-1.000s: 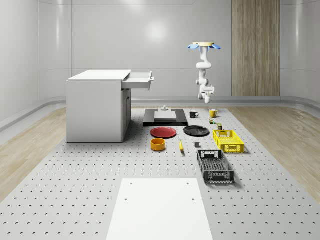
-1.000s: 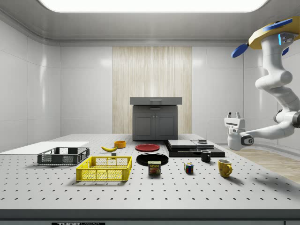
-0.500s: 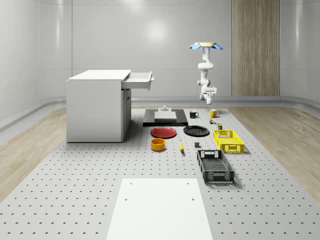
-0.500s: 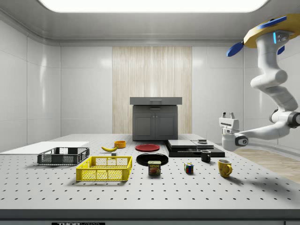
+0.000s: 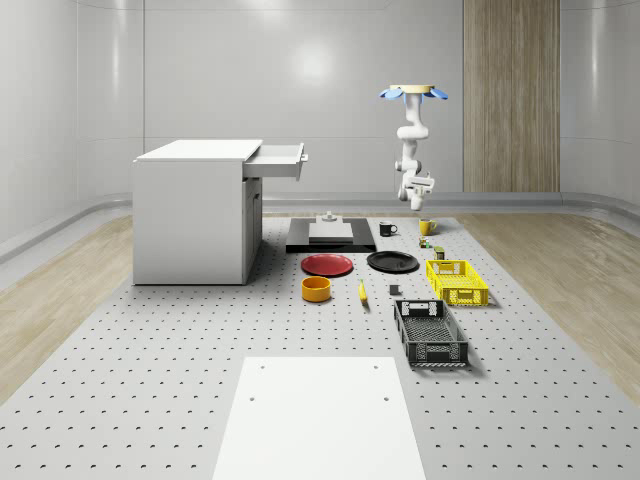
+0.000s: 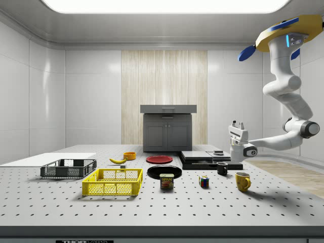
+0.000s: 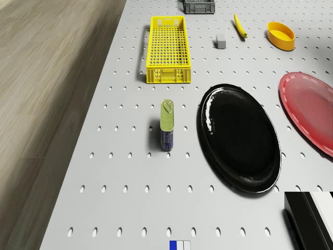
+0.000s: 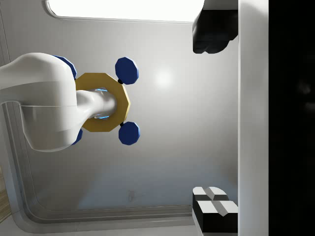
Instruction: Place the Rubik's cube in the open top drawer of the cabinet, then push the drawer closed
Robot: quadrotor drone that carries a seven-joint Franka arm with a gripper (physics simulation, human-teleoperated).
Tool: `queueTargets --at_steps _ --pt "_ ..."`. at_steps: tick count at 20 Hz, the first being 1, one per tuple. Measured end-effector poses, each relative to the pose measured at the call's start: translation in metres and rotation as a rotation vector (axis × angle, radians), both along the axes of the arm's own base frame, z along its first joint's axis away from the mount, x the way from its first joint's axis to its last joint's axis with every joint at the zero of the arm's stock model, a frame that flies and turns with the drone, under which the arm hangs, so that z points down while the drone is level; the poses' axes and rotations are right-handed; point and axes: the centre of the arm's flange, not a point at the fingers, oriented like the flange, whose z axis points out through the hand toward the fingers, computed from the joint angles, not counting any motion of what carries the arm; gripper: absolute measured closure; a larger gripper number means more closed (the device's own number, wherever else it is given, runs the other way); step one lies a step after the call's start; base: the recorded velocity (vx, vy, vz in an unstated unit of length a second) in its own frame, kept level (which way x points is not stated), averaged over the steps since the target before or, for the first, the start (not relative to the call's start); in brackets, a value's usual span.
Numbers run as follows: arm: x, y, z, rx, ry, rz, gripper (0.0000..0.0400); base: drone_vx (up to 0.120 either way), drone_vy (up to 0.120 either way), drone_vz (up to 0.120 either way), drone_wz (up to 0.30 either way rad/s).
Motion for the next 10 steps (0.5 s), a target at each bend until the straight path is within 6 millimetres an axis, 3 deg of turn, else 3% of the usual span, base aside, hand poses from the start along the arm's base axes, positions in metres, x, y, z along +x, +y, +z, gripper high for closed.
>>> queueTargets --at_steps 5,10 --pt "0.000 0.022 -0.007 -0.237 -0.003 -0.007 0.0000 0.120 0.000 0.000 0.000" --pt "0.001 0.061 -0.038 -0.742 -0.005 -0.022 0.0000 0.120 0.000 0.000 0.000"
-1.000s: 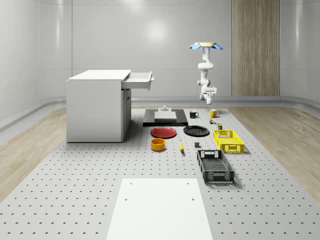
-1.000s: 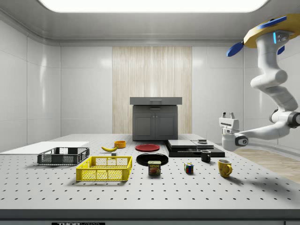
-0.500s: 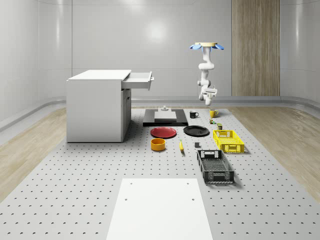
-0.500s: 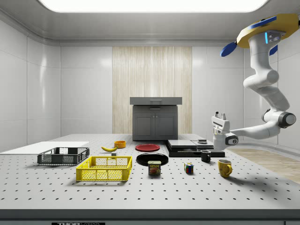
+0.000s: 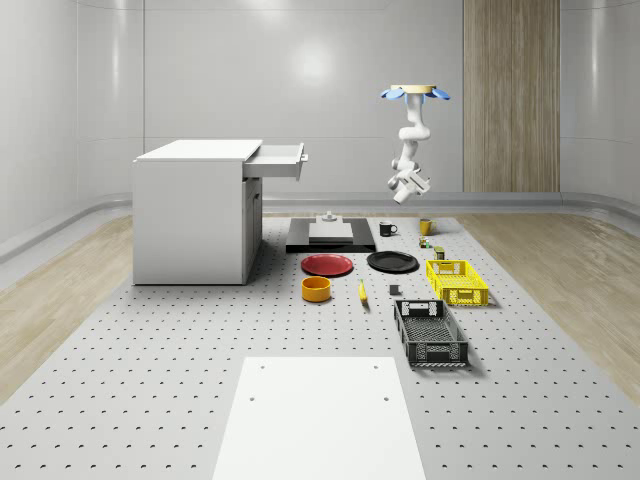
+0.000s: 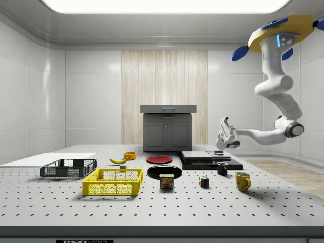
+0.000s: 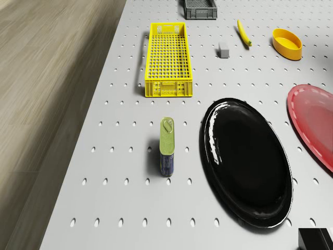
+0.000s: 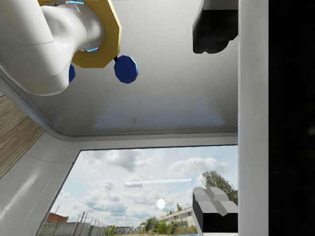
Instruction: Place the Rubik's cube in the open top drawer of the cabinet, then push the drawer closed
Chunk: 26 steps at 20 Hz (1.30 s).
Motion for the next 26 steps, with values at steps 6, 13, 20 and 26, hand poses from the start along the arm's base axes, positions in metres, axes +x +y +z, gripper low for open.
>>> queueTargets --at_steps 6,13,20,26 --pt "0.003 0.014 -0.093 -0.983 0.000 -0.035 0.0000 0.120 0.000 -0.040 0.000" --pt "0.005 -0.041 -0.151 -1.817 0.002 -0.063 0.0000 0.006 0.000 -0.120 0.000" --pt "0.005 -0.068 -0.159 -2.102 0.005 -0.066 0.0000 0.000 0.000 -0.120 0.000" --pt "0.005 -0.076 -0.160 -2.177 0.006 -0.066 0.0000 0.027 -0.047 -0.120 0.000"
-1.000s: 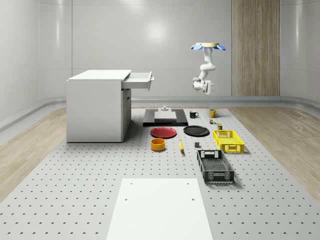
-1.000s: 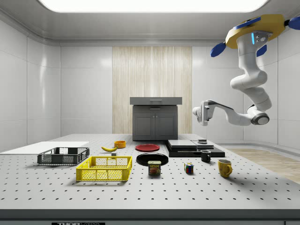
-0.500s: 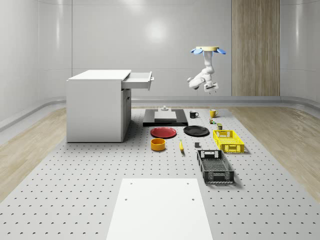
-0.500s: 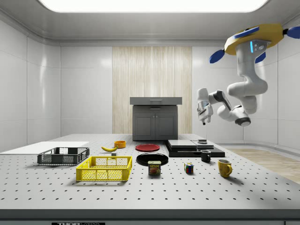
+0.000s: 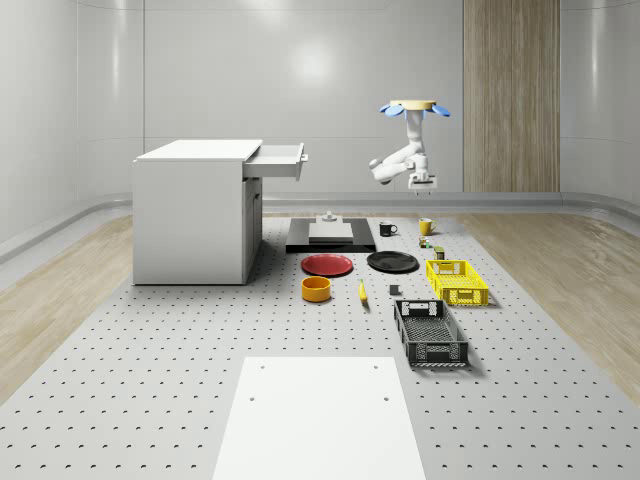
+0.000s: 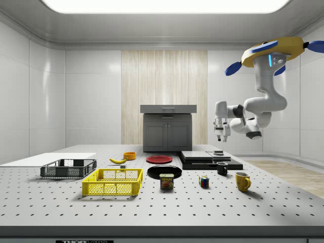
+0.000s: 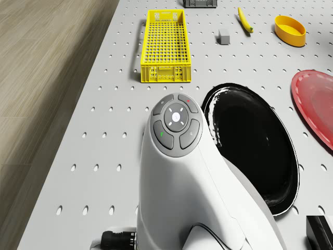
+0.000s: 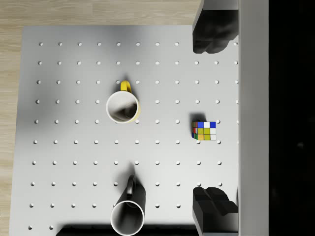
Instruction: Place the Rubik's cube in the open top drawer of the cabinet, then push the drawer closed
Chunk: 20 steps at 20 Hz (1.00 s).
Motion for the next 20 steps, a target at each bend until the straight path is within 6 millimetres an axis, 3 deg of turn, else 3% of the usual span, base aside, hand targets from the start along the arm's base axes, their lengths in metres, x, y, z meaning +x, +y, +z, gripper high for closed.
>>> queueTargets --at_steps 6,10,16,20 --pt "0.0000 -0.0025 -0.0002 -0.025 0.001 -0.001 0.0000 0.120 0.000 -0.120 0.000" --pt "0.0000 -0.0032 -0.0002 -0.032 0.001 -0.001 0.0000 0.120 -0.110 -0.120 0.000" --pt "0.0000 -0.0036 -0.0002 -0.036 0.001 -0.001 0.0000 0.120 0.000 -0.120 0.000" --pt "0.0000 -0.0037 -0.0003 -0.037 0.002 -0.001 0.0000 0.010 0.000 -0.120 0.000"
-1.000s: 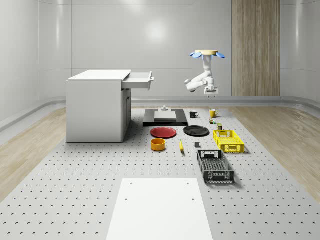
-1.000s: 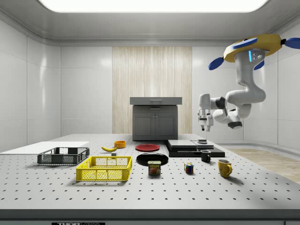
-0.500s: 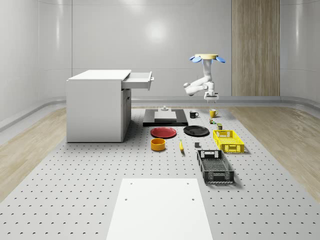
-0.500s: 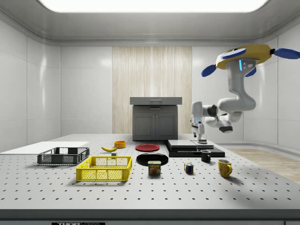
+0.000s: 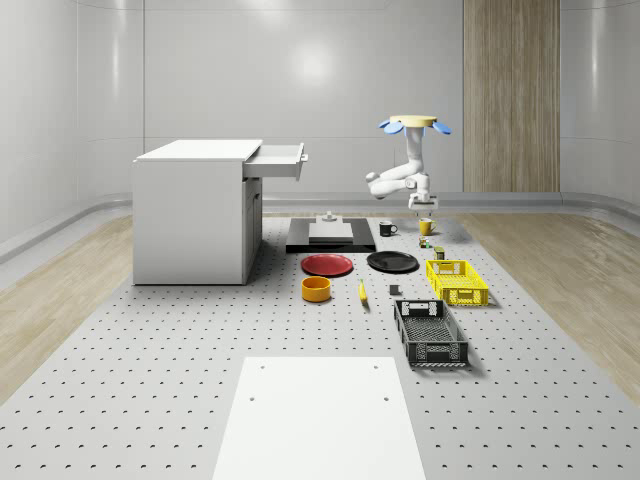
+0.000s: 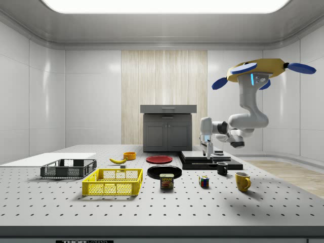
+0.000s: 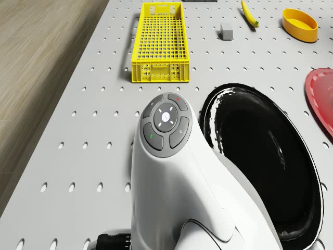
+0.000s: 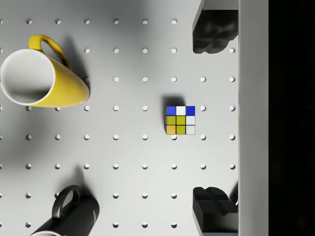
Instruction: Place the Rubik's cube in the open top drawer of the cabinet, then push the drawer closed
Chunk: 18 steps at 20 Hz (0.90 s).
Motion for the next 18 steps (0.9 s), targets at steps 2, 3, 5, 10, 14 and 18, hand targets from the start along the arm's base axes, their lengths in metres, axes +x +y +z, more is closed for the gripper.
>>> queueTargets --at_steps 2,3,5,10,14,18 --pt "0.0000 0.0000 0.0000 0.000 0.000 0.000 0.0000 0.080 0.000 -0.120 0.000" --pt "0.0000 0.0000 0.0000 0.000 0.000 0.000 0.0000 0.120 0.000 -0.120 0.000" --pt "0.0000 0.0000 0.0000 -0.001 0.000 0.000 0.0000 0.020 0.000 -0.120 0.000" --pt "0.0000 -0.0001 0.0000 -0.001 0.000 0.000 0.0000 0.000 -0.016 -0.120 0.000" --pt "0.0000 -0.0001 0.0000 -0.001 0.000 0.000 0.0000 0.000 0.000 -0.120 0.000" --pt "0.0000 0.0000 0.0000 -0.001 0.000 0.000 0.0000 0.000 0.000 -0.120 0.000"
